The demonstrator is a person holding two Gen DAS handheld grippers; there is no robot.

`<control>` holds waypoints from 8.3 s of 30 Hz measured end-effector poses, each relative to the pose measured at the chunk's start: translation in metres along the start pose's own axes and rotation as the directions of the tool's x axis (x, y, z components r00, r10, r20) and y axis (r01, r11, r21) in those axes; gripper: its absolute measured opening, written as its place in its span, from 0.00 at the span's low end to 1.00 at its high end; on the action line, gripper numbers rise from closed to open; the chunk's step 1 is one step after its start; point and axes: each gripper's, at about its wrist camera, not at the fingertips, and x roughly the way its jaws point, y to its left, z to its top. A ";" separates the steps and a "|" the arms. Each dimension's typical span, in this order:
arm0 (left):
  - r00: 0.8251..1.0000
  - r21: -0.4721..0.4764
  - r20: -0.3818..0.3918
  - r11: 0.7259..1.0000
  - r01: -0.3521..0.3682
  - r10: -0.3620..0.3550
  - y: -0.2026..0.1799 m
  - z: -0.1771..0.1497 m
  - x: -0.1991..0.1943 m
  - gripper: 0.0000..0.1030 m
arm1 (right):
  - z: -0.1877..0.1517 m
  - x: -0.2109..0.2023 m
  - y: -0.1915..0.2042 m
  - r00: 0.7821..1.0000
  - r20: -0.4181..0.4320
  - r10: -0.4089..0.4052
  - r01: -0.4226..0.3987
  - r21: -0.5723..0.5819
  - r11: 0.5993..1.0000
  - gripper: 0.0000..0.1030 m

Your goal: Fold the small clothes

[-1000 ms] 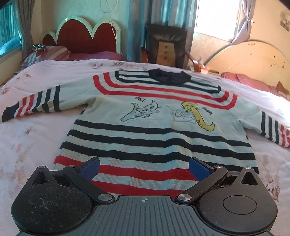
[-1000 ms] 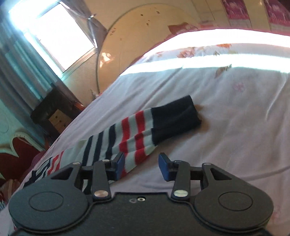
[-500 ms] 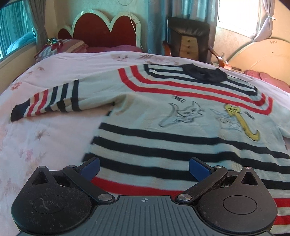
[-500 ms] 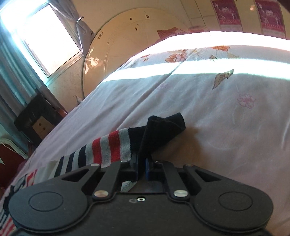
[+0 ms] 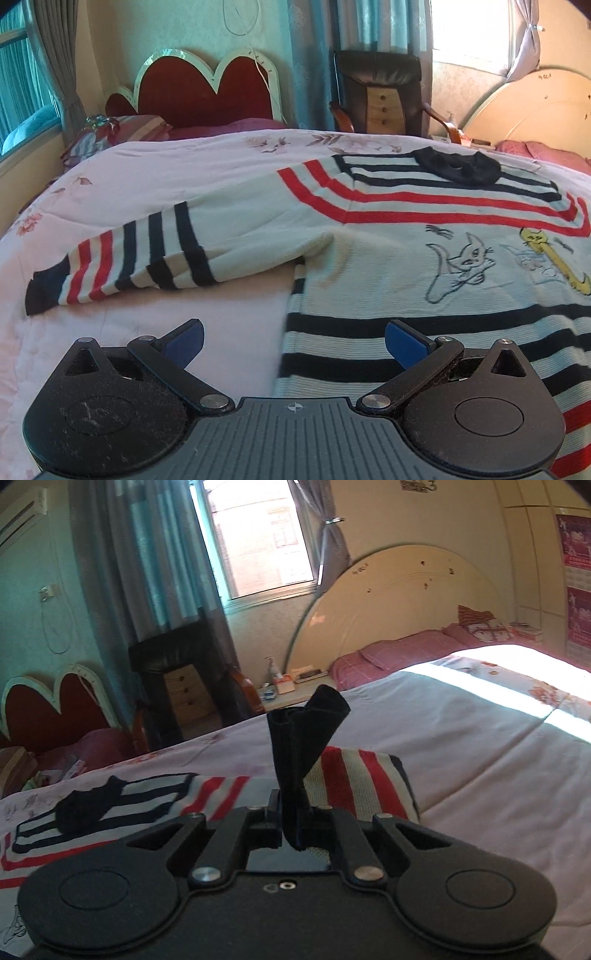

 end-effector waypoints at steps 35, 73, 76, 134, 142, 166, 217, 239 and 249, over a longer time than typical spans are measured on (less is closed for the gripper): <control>0.954 -0.180 0.019 0.938 0.297 -0.298 -0.008 0.023 0.021 0.99 | -0.084 -0.026 0.165 0.951 -0.159 0.267 -0.290 -0.147 0.946 0.39; 0.899 -0.299 0.015 0.856 0.421 -0.437 -0.054 0.066 0.086 0.11 | -0.084 0.027 -0.028 0.890 -0.049 0.454 -0.238 0.799 0.553 0.48; 0.902 -0.316 0.020 0.853 0.415 -0.431 -0.047 0.062 0.089 0.11 | -0.083 0.033 -0.032 0.892 -0.032 0.450 -0.236 0.816 0.527 0.48; 0.917 -0.234 0.099 0.887 0.399 -0.386 -0.052 0.048 0.086 0.07 | -0.065 -0.012 -0.025 0.931 -0.218 0.293 -0.173 0.443 0.880 0.27; 0.912 -0.148 0.129 0.901 0.407 -0.390 -0.050 0.069 0.082 0.07 | -0.074 -0.001 -0.031 0.912 -0.206 0.355 -0.187 0.562 0.806 0.25; 0.924 0.154 0.117 0.925 0.346 -0.365 -0.138 0.060 0.086 0.81 | -0.053 0.010 0.082 0.916 -0.265 0.302 -0.319 -0.025 0.947 0.23; 0.975 0.093 0.080 0.975 0.200 -0.207 -0.166 0.055 0.097 0.92 | -0.036 0.057 0.081 0.967 -0.239 0.086 -0.177 -0.391 0.903 0.40; 0.985 -0.808 0.117 0.588 0.020 0.128 0.259 -0.071 0.041 0.61 | -0.060 -0.009 0.148 0.950 -0.270 0.156 -0.213 -0.198 0.957 0.49; 0.978 -0.890 0.194 0.433 0.144 0.073 0.300 -0.085 0.096 0.13 | -0.057 -0.014 0.211 0.952 -0.264 0.155 -0.218 -0.226 0.949 0.49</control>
